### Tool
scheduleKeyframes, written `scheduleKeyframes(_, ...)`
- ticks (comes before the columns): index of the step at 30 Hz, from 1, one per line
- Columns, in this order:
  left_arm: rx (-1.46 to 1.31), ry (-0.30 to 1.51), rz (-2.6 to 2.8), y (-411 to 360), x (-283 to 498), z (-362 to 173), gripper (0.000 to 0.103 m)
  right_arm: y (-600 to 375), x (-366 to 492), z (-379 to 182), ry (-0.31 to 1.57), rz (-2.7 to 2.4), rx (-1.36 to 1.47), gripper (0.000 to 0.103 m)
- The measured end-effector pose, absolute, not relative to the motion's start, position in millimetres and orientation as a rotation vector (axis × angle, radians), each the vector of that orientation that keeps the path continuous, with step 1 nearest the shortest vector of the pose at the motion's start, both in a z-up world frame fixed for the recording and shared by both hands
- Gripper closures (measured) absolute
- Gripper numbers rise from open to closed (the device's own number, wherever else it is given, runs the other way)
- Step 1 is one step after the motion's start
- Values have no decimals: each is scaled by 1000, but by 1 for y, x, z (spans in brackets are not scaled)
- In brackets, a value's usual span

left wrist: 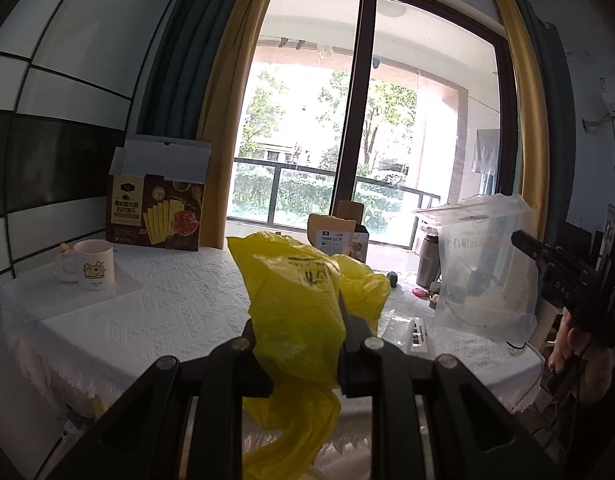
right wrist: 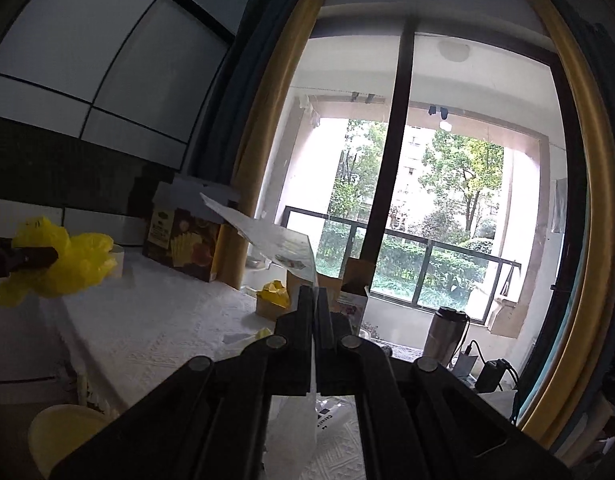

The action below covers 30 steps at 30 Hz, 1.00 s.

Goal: Collect trash
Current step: 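Carry the yellow bag with the left tool over the yellow bin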

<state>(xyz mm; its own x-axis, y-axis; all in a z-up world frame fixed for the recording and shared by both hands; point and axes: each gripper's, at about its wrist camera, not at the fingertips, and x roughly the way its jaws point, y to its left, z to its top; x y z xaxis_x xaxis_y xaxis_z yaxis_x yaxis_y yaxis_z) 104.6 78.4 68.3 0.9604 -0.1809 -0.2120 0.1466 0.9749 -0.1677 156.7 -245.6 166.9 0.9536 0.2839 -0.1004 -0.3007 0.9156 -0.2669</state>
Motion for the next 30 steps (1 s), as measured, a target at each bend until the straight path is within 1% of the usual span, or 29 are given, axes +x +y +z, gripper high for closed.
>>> scheduleKeyframes(7, -176, 242, -142, 90, 70, 56, 82, -222, 123, 153, 65, 420, -252, 103)
scheduleKeyframes(14, -215, 299, -99, 103, 48, 28, 82, -191, 104, 127, 111, 563, -232, 102)
scheduleKeyframes(24, -240, 426, -63, 115, 38, -18, 82, -147, 94, 66, 278, 735, -233, 102)
scheduleKeyframes(30, -276, 520, -43, 122, 41, -49, 82, -123, 97, 27, 410, 815, -255, 102)
